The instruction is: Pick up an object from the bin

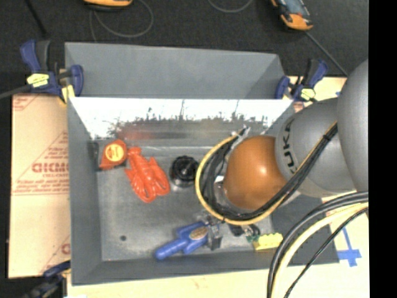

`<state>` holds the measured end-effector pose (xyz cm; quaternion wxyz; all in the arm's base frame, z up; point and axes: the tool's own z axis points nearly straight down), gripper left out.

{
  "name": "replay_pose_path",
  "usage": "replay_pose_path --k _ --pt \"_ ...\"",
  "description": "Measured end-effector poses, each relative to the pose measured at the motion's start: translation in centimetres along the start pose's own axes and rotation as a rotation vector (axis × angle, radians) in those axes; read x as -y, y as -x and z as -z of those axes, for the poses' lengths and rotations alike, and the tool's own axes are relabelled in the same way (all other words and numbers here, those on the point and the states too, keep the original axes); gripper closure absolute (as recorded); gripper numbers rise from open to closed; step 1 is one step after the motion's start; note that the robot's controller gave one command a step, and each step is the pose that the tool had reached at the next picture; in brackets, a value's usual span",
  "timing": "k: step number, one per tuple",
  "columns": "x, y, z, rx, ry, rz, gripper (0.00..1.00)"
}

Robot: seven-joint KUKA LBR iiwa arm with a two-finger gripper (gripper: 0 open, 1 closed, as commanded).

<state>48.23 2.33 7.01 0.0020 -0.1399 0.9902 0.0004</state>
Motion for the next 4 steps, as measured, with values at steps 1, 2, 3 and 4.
replay_pose_path --k 1,2,3,4 --pt "-0.4 -0.6 1.1 -0.002 0.000 0.010 1.00" --pt "-0.2 1.3 3.6 -0.003 -0.001 0.032 1.00" --pt "0.6 1.3 4.1 -0.001 -0.001 0.045 1.00" --pt "-0.3 1.7 4.8 -0.001 -0.002 0.055 1.00"
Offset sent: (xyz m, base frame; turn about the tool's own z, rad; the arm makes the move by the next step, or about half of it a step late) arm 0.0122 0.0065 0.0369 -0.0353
